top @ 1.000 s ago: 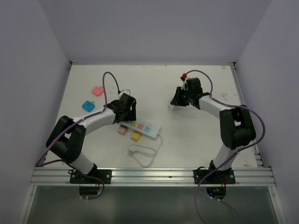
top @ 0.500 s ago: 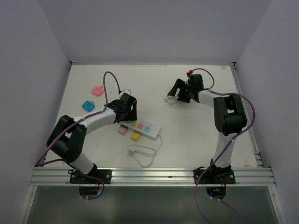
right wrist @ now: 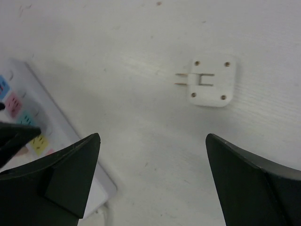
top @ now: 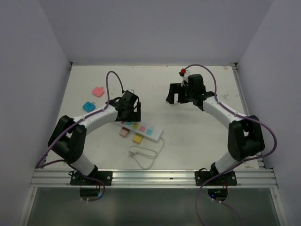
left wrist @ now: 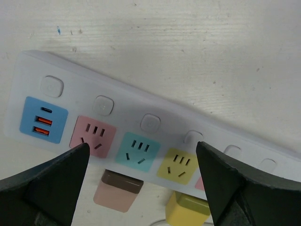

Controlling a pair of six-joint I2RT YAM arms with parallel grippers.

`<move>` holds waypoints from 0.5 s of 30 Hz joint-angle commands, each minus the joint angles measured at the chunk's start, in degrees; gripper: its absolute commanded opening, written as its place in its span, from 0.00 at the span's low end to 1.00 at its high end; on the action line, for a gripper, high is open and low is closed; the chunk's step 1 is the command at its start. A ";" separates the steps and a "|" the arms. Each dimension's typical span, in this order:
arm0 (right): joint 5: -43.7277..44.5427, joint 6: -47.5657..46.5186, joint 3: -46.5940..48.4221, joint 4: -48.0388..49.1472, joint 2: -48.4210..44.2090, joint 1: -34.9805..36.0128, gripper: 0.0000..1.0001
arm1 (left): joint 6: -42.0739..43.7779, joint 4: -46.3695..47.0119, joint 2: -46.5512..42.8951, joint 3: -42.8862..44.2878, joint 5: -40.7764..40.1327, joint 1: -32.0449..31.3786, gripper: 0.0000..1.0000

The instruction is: Pull the plug off the socket

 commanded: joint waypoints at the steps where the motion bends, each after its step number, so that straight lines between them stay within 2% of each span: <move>1: 0.16 -10.73 -5.05 -4.17 -5.14 6.99 0.99 | -1.09 -4.59 -1.98 7.37 1.48 -0.54 1.00; 7: -1.24 -18.73 -9.82 -6.88 -8.68 16.31 0.99 | -1.00 -7.50 -7.33 12.49 -1.07 0.87 1.00; 11: 0.34 -23.04 -9.12 -9.70 -7.10 22.72 0.99 | -1.00 -6.62 -14.96 9.07 -0.55 6.30 1.00; 15: 1.48 -25.76 -7.01 -13.13 -4.47 25.89 0.99 | 0.14 -5.39 -21.57 2.92 0.07 11.06 1.00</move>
